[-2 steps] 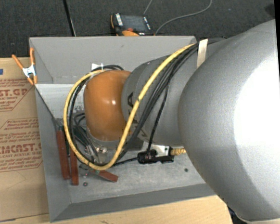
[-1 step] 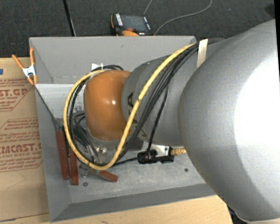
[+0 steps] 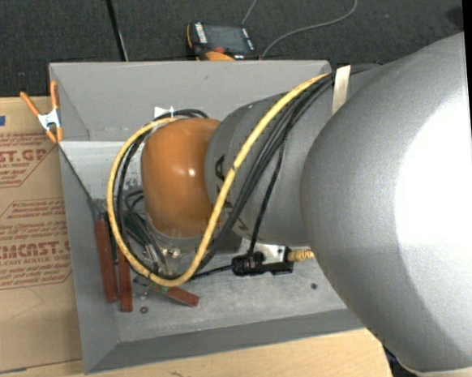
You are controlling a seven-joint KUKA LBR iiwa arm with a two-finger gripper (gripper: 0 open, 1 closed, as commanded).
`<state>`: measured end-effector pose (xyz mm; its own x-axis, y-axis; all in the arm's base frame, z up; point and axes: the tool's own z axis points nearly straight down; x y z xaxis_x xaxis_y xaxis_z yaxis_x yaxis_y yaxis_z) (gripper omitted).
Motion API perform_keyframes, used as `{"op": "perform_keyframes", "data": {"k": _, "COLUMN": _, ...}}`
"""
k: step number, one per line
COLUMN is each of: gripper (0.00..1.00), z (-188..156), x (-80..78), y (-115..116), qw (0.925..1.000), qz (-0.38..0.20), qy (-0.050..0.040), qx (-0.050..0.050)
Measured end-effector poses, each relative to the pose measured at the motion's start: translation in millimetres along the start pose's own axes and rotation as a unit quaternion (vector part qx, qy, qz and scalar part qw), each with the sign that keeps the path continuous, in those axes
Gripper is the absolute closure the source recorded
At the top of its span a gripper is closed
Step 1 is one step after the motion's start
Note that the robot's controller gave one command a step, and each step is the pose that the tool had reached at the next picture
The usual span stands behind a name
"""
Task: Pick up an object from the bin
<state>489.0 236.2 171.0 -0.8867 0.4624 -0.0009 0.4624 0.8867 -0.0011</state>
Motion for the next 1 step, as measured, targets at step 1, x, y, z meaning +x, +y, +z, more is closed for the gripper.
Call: {"op": "perform_keyframes", "data": {"k": 1, "gripper": 1.0, "z": 0.0, "x": 0.0, "y": 0.0, "qw": 1.0, "qz": 0.0, "qy": 0.0, "qx": 0.0}}
